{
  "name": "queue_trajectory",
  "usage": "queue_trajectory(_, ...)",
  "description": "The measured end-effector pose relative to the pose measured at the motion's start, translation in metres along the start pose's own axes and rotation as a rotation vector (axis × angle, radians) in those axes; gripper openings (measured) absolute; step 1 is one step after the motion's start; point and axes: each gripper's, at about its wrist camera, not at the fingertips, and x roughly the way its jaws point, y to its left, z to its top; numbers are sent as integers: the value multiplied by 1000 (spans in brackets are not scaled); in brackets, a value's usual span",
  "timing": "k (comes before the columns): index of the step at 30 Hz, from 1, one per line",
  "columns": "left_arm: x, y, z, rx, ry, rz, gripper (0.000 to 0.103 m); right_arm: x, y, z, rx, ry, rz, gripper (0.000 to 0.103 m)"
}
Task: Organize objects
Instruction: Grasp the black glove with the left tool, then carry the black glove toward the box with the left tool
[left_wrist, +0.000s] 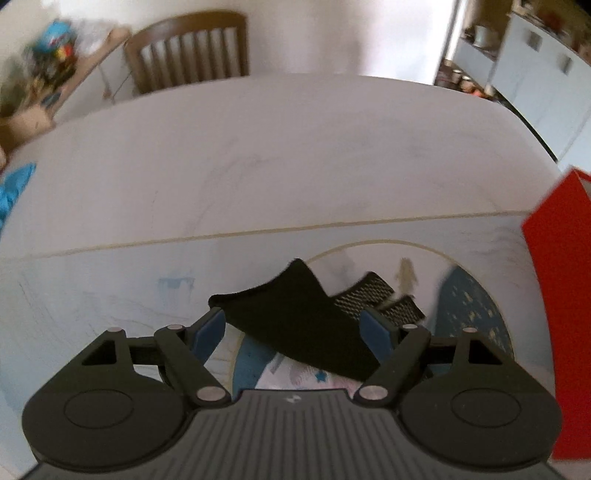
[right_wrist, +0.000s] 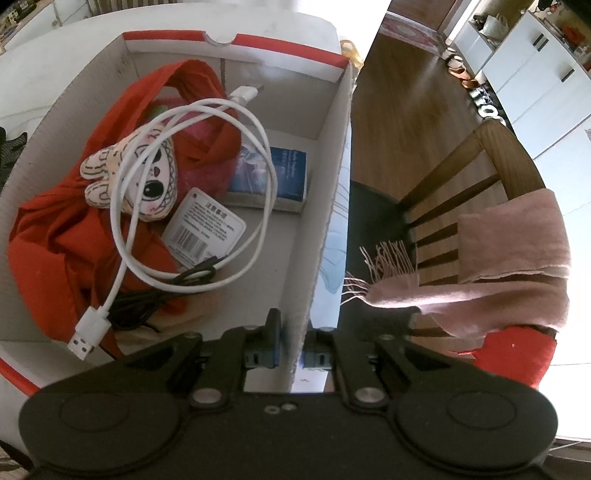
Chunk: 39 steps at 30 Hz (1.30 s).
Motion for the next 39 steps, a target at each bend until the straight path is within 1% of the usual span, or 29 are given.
queue_trajectory(4, 13, 17, 7, -133, 24, -26, 79, 1, 0, 1, 5, 4, -1, 8)
queue_trajectory(6, 20, 22, 7, -182, 38, -31, 79, 1, 1, 1, 5, 5, -4, 8)
queue_trajectory(8, 25, 23, 10, -202, 55, -24, 78, 1, 1, 1, 6, 6, -6, 8)
queue_trajectory(9, 26, 22, 10, -205, 59, -21, 76, 1, 1, 1, 7, 6, -6, 8)
queue_trajectory(10, 27, 22, 10, -203, 60, -20, 72, 1, 1, 1, 8, 7, -6, 8)
queue_trajectory(12, 29, 20, 10, -202, 75, -25, 46, 1, 1, 1, 10, 7, -6, 8)
queue_trajectory(14, 28, 20, 9, -211, 79, -24, 33, 1, 1, 1, 9, 7, -7, 8)
queue_trajectory(16, 24, 21, 9, -226, 63, -41, 31, 1, 1, 1, 9, 7, -6, 8)
queue_trajectory(17, 20, 22, 9, -235, 52, -46, 26, 1, 1, 1, 9, 8, -6, 8)
queue_trajectory(18, 18, 23, 8, -238, 46, -52, 18, 1, 1, 1, 9, 7, -6, 8)
queue_trajectory(20, 9, 23, 9, -235, 41, -57, 10, 1, 1, 1, 8, 7, -7, 8)
queue_trajectory(24, -12, 17, 10, -190, 28, -80, 6, 1, 1, 1, 6, 4, -7, 8)
queue_trajectory(26, -25, 12, 11, -159, 16, -117, 6, 1, 0, 0, 4, 2, -7, 8)
queue_trajectory(27, -33, 8, 12, -136, 13, -122, 5, 1, 1, 0, 3, 2, -7, 8)
queue_trajectory(31, -68, -14, 14, -51, -21, -175, 6, 1, 2, 0, -1, 0, -6, 8)
queue_trajectory(35, -105, -39, 20, 26, -77, -233, 5, 0, 2, -1, -6, -3, -6, 8)
queue_trajectory(39, -132, -66, 23, 88, -110, -295, 6, 0, 3, -1, -12, -5, -7, 8)
